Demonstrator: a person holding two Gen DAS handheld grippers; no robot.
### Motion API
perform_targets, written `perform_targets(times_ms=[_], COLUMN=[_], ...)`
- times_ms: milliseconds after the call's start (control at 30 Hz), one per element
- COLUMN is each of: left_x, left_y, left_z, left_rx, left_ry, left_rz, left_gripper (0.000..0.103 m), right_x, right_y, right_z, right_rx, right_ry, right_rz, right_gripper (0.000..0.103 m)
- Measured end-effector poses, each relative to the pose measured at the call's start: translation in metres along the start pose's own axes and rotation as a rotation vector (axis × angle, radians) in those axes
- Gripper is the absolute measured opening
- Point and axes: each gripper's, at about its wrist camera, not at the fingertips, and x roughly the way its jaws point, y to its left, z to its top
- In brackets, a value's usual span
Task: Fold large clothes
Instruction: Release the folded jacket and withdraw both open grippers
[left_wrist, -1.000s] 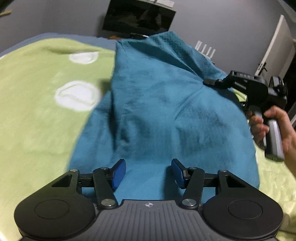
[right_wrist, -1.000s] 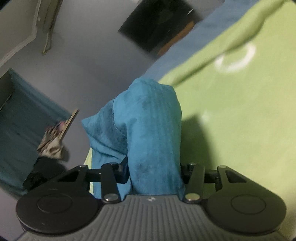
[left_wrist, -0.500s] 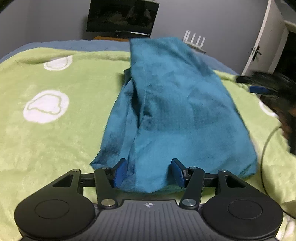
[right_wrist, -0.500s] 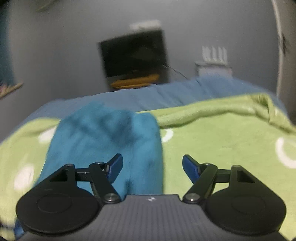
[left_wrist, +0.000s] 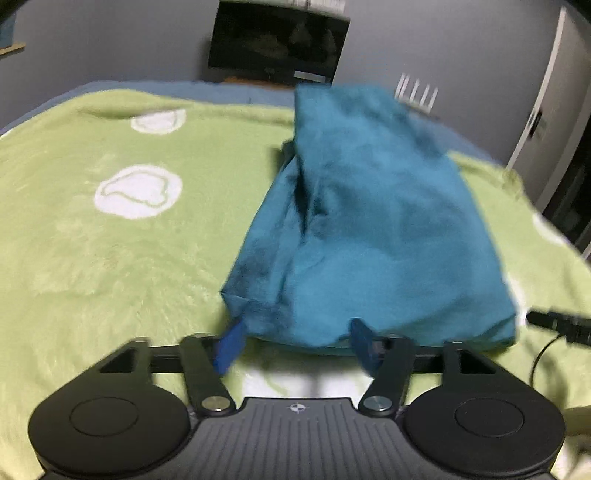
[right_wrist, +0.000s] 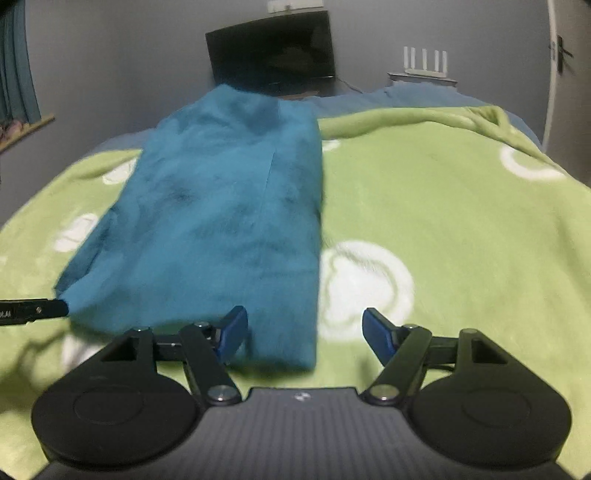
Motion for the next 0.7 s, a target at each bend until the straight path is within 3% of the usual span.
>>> perform_targets(times_ms=[67, 200, 300, 433, 533, 700], left_x=[-0.014, -0.028, -0.040, -0.049, -0.047, -0.041], left_y=[-0.009, -0.031, -0.047, -0.060, -0.057, -0.045], left_z=[-0.009, -0.032, -0.049, -0.059, -0.060, -0.064], left_rx=[0.013, 0.096, 0.166, 0.229, 0.210, 0.163], left_ry=[-0.029, 0.001, 0.013, -0.004, 0.003, 0.039], left_rz=[0.001, -0.006, 0.028, 0.093, 0.111, 0.151], left_gripper=[0.082, 0.083, 0.087, 0.099, 0.099, 0.099], right_x=[-0.024, -0.054, -0.066, -0.080, -0.077, -0.064], right_y=[0.001, 0.016, 0.034, 0.055, 0.066, 0.057], right_z=[-0.010, -0.026, -0.047, -0.061, -0.065, -0.068], right_rx=[0.022, 0.056, 0.017, -0.031, -0.072, 0.015], right_ry=[-0.012, 0.026, 0.053, 0.004, -0.017, 0.003], right_rz=[0.021, 0.063, 0.057, 0.052, 0.030, 0.004], right_gripper=[0.070, 0.070, 0.070, 0.073, 0.073, 0.073])
